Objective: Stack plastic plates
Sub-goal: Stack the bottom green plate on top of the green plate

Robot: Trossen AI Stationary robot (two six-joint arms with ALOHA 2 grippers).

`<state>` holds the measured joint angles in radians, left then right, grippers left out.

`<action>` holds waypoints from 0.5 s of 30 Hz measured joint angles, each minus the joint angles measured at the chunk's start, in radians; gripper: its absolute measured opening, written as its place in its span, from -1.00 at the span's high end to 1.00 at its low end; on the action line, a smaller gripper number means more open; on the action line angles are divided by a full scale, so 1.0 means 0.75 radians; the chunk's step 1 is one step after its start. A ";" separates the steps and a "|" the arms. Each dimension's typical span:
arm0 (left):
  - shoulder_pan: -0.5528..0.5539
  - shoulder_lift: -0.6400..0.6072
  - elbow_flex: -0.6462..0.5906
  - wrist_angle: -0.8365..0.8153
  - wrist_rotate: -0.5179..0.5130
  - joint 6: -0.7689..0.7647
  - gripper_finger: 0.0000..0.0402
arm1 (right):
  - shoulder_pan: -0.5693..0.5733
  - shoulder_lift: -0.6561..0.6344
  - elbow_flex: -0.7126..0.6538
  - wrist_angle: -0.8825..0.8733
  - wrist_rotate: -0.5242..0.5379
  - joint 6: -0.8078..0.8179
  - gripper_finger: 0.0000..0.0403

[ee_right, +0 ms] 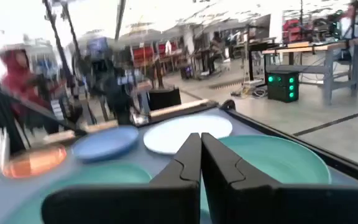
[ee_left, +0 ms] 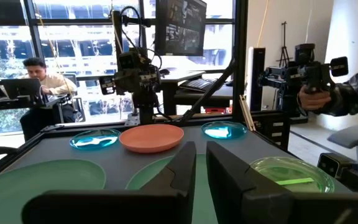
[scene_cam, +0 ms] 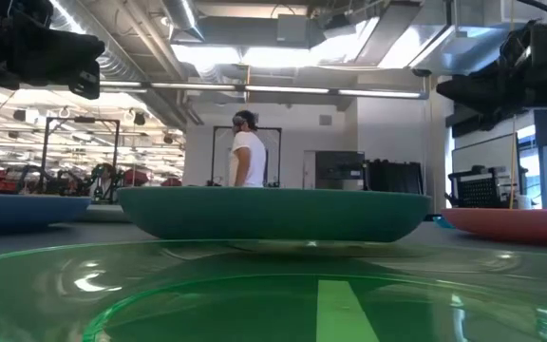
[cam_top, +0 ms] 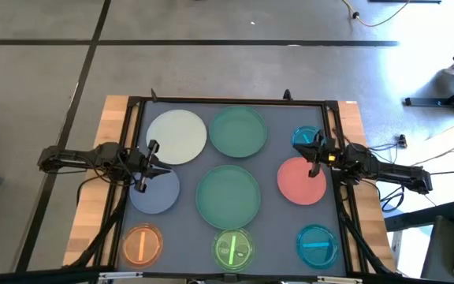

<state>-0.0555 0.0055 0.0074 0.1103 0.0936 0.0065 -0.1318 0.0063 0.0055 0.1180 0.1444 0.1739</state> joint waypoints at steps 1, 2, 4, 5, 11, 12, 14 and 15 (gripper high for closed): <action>0.000 0.000 0.000 0.020 -0.008 0.013 0.84 | 0.000 0.001 0.000 0.023 0.032 0.006 0.97; 0.000 0.000 0.000 0.046 -0.019 0.028 0.84 | 0.000 0.005 0.000 0.039 0.058 0.007 0.97; 0.000 0.000 0.000 0.083 -0.048 0.040 0.84 | 0.000 0.008 0.000 0.061 0.075 0.003 0.97; 0.000 0.000 0.000 0.109 -0.070 0.040 0.84 | 0.000 0.008 0.000 0.078 0.075 -0.002 0.97; 0.000 0.000 0.000 0.247 -0.162 0.075 0.84 | 0.000 0.118 0.000 0.215 0.224 0.048 0.97; 0.002 0.001 0.000 0.263 -0.188 0.127 0.84 | 0.000 0.158 0.001 0.252 0.241 0.048 0.97; 0.010 0.014 0.000 0.316 -0.288 0.180 0.84 | 0.000 0.260 0.014 0.305 0.273 0.048 0.97; 0.017 0.020 0.000 0.341 -0.345 0.189 0.84 | 0.000 0.322 0.029 0.315 0.292 0.050 0.97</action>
<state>-0.0425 0.0206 0.0071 0.3664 -0.1649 0.1480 -0.1318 0.2478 0.0275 0.3542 0.3637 0.2116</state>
